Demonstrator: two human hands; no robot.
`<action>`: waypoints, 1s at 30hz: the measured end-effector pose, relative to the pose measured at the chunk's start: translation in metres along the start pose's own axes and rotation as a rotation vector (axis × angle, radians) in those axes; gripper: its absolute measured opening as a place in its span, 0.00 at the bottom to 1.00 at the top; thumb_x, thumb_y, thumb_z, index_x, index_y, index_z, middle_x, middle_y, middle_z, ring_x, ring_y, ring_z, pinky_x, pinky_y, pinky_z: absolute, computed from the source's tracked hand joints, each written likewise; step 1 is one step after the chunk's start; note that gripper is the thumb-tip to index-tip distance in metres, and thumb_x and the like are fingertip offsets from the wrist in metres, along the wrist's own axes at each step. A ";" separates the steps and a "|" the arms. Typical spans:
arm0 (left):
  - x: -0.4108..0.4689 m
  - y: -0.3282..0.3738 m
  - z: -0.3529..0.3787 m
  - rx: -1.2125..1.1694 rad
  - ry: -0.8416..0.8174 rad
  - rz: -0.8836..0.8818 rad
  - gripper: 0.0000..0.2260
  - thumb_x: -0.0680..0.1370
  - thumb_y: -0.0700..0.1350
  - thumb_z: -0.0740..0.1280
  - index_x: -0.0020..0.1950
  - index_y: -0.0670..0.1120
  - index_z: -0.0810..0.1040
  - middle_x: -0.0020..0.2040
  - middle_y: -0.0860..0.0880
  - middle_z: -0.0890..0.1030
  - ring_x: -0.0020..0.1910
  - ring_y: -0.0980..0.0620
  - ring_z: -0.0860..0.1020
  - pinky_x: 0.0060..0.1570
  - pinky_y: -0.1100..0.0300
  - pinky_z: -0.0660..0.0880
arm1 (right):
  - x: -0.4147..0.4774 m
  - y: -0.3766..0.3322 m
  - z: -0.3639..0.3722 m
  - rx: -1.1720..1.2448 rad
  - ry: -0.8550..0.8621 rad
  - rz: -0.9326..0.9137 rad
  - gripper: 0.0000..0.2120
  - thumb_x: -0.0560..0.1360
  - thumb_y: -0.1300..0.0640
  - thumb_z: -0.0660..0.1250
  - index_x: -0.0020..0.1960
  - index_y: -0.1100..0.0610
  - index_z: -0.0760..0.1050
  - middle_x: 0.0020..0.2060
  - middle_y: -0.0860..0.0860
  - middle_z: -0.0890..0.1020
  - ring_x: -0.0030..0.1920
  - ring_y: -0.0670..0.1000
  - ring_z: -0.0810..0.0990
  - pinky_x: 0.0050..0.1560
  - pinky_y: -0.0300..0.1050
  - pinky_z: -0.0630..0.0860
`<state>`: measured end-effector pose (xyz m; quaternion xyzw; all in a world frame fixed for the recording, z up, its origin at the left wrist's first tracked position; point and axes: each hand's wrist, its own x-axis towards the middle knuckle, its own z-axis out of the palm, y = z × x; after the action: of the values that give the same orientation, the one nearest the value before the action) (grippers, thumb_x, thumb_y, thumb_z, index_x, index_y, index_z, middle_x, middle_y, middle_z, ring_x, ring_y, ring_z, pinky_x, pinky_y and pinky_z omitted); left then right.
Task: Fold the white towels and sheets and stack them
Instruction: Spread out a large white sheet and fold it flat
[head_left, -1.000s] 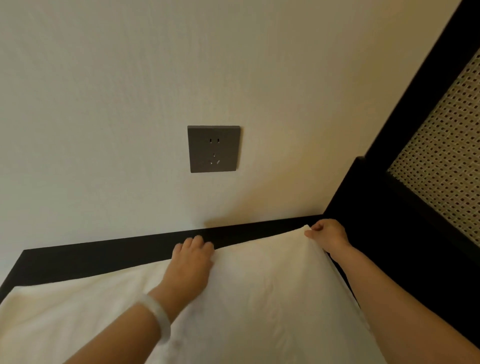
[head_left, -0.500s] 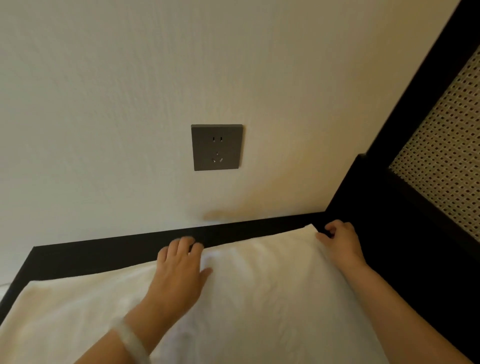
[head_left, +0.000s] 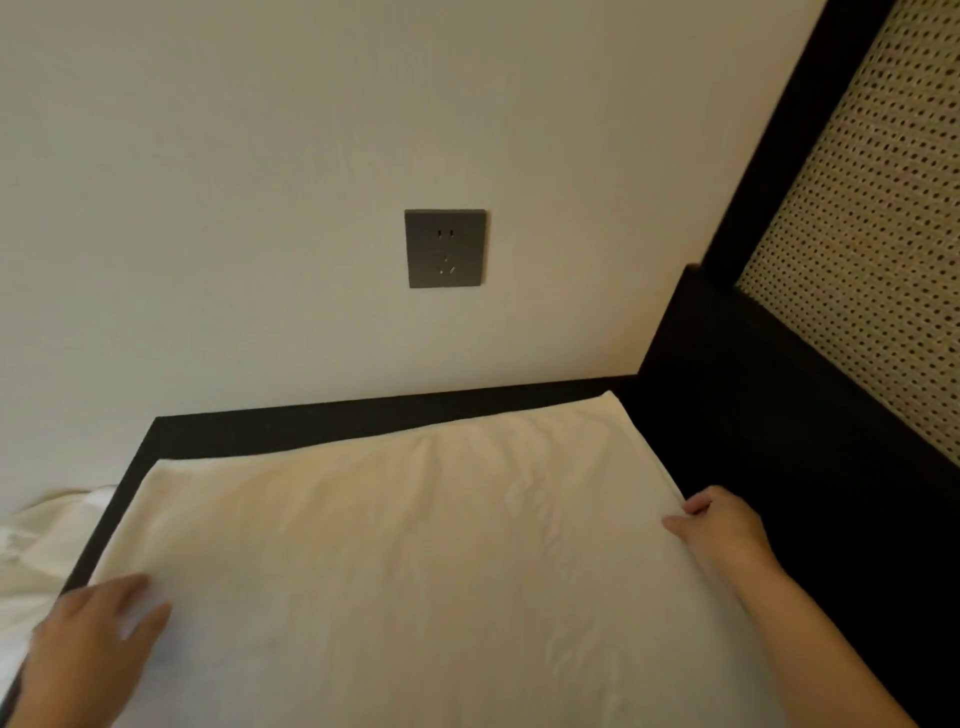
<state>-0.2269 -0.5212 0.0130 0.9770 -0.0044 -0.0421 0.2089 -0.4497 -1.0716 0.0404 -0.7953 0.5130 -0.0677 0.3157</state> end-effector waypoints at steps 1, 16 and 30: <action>-0.008 0.016 -0.007 0.046 -0.037 -0.047 0.29 0.67 0.58 0.69 0.58 0.38 0.81 0.55 0.32 0.79 0.56 0.30 0.76 0.61 0.34 0.70 | 0.001 -0.003 -0.002 -0.010 -0.026 0.020 0.14 0.70 0.56 0.78 0.47 0.57 0.74 0.44 0.54 0.79 0.40 0.52 0.77 0.40 0.45 0.71; -0.048 0.107 0.000 0.069 -0.083 0.291 0.14 0.81 0.45 0.65 0.66 0.48 0.75 0.60 0.48 0.74 0.57 0.49 0.73 0.61 0.57 0.72 | -0.002 -0.009 0.000 0.033 0.116 -0.093 0.09 0.76 0.62 0.71 0.41 0.58 0.72 0.38 0.54 0.77 0.38 0.53 0.76 0.35 0.45 0.68; -0.055 0.111 0.007 0.251 -0.236 0.373 0.26 0.78 0.61 0.64 0.75 0.59 0.63 0.72 0.53 0.63 0.69 0.51 0.65 0.69 0.54 0.65 | -0.012 -0.011 0.002 -0.180 0.137 -0.059 0.15 0.81 0.56 0.64 0.62 0.65 0.70 0.59 0.64 0.73 0.56 0.66 0.76 0.53 0.57 0.76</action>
<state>-0.2815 -0.6239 0.0561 0.9659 -0.2143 -0.1157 0.0883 -0.4458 -1.0573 0.0477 -0.8287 0.5138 -0.0847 0.2052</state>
